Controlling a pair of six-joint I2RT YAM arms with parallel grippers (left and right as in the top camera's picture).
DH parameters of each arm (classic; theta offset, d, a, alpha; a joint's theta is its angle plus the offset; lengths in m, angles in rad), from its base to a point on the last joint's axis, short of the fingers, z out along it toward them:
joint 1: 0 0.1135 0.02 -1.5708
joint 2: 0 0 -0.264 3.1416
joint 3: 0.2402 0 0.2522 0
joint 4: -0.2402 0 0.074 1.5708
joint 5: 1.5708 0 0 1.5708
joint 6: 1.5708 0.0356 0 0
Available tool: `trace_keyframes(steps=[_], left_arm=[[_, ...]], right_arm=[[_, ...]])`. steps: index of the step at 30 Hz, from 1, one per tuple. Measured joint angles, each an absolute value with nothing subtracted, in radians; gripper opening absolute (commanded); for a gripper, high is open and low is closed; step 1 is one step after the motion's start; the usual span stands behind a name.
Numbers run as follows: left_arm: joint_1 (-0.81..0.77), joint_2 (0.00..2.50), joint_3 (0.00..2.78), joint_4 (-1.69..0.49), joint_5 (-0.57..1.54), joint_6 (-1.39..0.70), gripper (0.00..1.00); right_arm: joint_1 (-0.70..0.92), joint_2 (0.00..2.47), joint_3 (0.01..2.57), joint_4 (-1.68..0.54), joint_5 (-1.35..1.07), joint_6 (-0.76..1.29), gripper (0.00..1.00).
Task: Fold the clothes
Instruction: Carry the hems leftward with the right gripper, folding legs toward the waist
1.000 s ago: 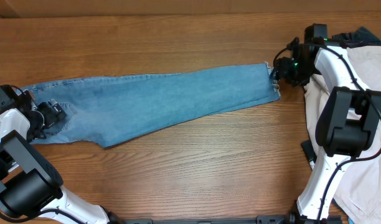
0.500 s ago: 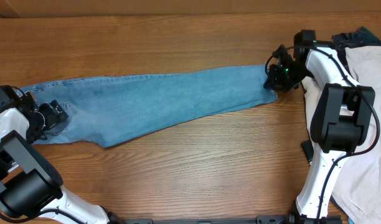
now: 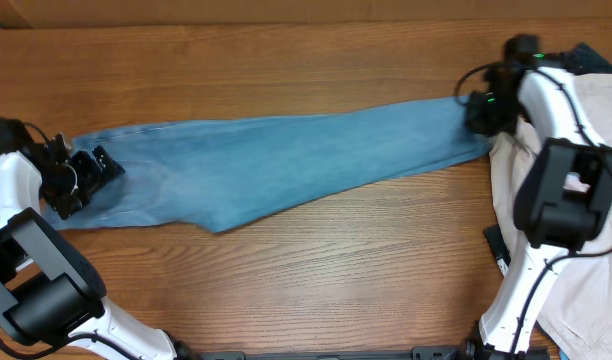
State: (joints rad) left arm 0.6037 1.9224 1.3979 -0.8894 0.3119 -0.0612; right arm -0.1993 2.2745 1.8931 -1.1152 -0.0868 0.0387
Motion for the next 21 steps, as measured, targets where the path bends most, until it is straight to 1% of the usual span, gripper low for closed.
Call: trace_keyframes(steps=[4,7,10,12,16,21], left_arm=[[0.588,1.922,1.44,-0.94,0.331,-0.076,1.0],[0.576,1.922,1.441,-0.971,0.343,-0.088,1.0],[0.562,1.922,1.441,-0.981,0.349,-0.102,1.0],[0.552,1.922,1.441,-0.988,0.352,-0.104,1.0],[0.535,1.922,1.441,-1.005,0.356,-0.107,1.0],[0.522,1.922,1.441,-1.015,0.358,-0.123,1.0]], right_arm=[[-0.224,2.2,1.919,-1.15,-0.03,0.045,0.04],[-0.167,2.151,1.935,-1.178,-0.018,0.049,0.04],[-0.043,2.135,1.943,-1.187,-0.023,0.051,0.04],[0.072,2.136,1.943,-1.17,-0.031,0.06,0.04],[0.305,2.136,1.943,-1.114,-0.053,0.09,0.04],[0.545,2.138,1.943,-1.003,-0.063,0.138,0.04]])
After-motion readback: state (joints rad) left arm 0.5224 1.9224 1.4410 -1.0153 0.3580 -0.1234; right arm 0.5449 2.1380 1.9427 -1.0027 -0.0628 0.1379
